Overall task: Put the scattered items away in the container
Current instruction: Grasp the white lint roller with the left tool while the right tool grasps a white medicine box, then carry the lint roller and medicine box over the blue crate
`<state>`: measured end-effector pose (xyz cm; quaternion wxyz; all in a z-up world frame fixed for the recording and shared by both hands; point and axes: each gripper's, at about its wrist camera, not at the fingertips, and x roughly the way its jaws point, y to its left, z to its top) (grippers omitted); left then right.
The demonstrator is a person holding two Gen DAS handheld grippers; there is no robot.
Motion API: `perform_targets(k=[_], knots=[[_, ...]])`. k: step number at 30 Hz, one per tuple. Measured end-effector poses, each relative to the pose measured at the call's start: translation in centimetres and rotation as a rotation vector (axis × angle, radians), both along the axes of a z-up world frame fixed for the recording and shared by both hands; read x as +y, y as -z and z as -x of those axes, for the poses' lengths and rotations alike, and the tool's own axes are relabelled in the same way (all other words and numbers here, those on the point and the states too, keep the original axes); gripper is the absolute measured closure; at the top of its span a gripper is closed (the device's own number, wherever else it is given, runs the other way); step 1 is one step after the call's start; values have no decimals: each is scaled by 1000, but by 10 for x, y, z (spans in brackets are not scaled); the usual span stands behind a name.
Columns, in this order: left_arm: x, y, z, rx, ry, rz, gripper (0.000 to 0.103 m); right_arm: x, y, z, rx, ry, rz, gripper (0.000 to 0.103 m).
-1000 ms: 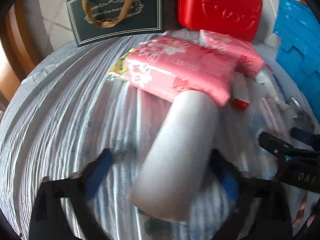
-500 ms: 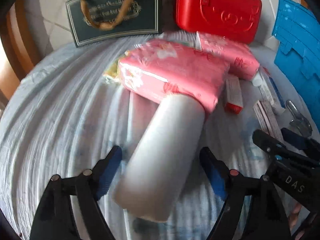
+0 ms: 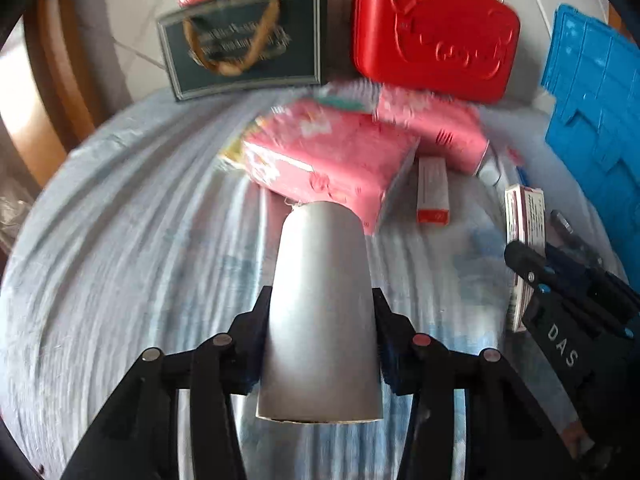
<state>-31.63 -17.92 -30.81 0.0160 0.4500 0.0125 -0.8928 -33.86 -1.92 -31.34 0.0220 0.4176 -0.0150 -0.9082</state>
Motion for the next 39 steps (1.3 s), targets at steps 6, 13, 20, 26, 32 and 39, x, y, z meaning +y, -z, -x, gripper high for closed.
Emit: perform_targets(k=[6,13,20,26,32,39], knots=[[11,-38,-25,29,-16,-14,58,6,-25,-34,-1,-76,53,75],[38,-112,-60,116,-72,-14,58,23,-110,-74,124,-168,50,75],[58,-187,-99,235,-84,-29,58,38,-200,-115,272,-226,42,75],[85,-231,-124,335,-2,-66,58,58,-250,-148,350,-163,0,75],[138,-269,-135,397,104,-70,58,111,-292,-175,424,-83,-1,75],[245,-296,-136,461,231,-111,58,225,-308,-186,459,45,-29,75]])
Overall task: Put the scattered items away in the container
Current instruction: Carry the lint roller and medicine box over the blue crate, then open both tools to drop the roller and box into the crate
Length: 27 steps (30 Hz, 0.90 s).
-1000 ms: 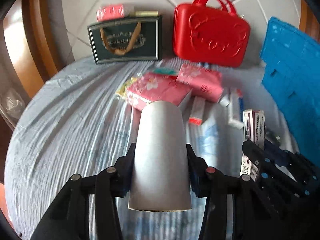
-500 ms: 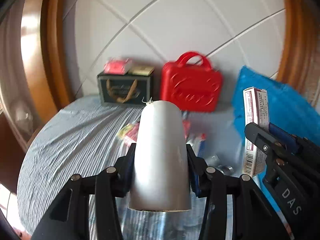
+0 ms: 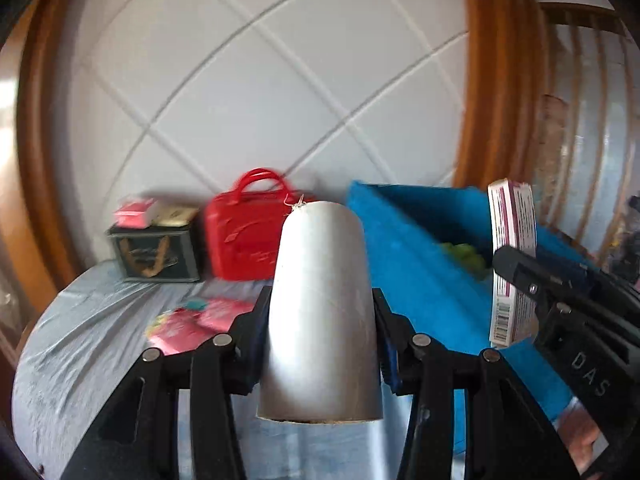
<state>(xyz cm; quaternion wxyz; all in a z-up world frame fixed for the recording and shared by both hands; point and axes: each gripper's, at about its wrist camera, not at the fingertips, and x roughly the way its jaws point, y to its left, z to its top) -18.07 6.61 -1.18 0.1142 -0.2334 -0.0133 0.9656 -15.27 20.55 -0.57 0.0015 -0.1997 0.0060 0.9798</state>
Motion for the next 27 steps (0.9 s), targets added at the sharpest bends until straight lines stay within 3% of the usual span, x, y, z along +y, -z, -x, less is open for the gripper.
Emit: perform_targets(k=[5,12,17,27], knots=[[112,-7,-2,7,82,-21,58,112,2,-1,-13,73,-32,75],[255,23,18,-162,101,76,58,232,29,22,-164,60,-41,75],[294,44,22,-274,79,117,58,268,54,31,-246,-5,-15,75],[308,54,15,-331,20,146,58,291,76,37,-315,-63,-2,73]])
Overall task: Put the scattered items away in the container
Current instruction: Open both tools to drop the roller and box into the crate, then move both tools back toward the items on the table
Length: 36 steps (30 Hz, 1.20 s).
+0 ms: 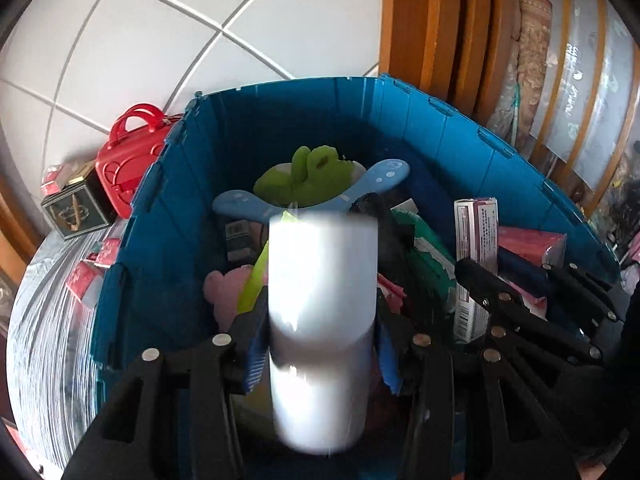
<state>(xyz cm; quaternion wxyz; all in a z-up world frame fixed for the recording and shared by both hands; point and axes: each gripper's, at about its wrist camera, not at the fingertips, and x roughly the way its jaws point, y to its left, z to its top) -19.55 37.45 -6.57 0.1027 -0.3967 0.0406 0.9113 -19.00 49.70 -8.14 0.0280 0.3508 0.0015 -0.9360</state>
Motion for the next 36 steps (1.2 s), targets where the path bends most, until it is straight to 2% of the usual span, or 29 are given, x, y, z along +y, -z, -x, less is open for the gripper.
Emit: perform_targets(k=[1,3,8,13,15,20,25,27,29,33,36], knots=[[0,0,-1,-1,-5,2,58,0,0,-1,2,0,1,71],[0,0,-2,0,-10,11,52,1,-1,-3,3,3,6,53],[-3,-4,-8,22,-20,4,38,11,-9,-14,34,16,23,45],[-10,-15,-17,59,-25,-15,35,23,-27,-30,99,45,21,35],[-15,-20,-22,76,-38,-41,26,26,-34,-36,125,56,21,28],[-26,-37,-38,141,-37,-56,25,22,-46,-45,167,68,14,17],[-49,-54,-53,199,-87,-70,24,7,-54,-54,197,46,34,15],[-64,-60,-58,218,-106,-79,23,-4,-60,-60,222,28,43,9],[-82,-66,-63,238,-127,-86,20,-17,-66,-65,250,8,50,8],[-126,-74,-74,271,-169,-110,17,-62,-79,-74,291,-29,48,7],[-174,-74,-84,294,-205,-117,17,-105,-86,-80,316,-59,47,7]])
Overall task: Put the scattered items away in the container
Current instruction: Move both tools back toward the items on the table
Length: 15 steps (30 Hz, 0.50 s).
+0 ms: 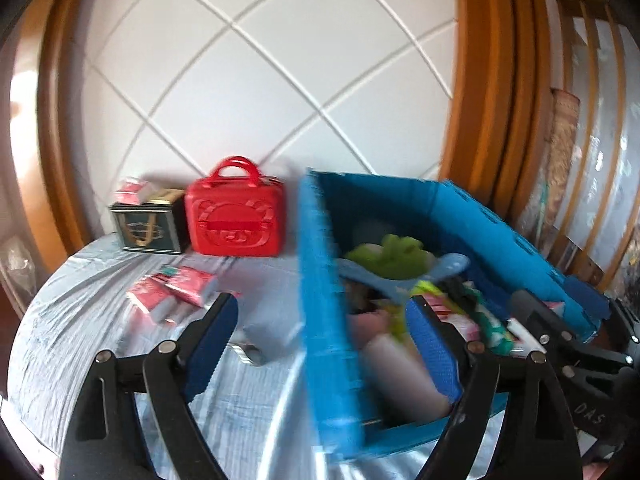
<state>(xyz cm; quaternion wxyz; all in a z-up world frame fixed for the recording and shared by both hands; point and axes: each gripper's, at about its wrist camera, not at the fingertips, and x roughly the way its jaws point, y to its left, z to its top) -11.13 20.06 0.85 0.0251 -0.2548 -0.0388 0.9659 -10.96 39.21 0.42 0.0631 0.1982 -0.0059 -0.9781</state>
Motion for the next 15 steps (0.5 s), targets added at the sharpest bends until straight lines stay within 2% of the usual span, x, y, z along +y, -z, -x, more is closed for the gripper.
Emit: perform_targets(k=[7,10,13,15], knots=[[-144,19,-22,-17,-72,-4,17,-129,-10,-17,53,-53,-11,7],[-210,32,-26,-45,-124,-16,17,-179,-8,-17,45,-55,-13,7],[-256,45,-24,-95,-181,-29,17,-218,1,-11,8,-77,-13,7],[-279,52,-23,-114,-185,-25,17,-236,6,-5,-13,-83,-21,7]])
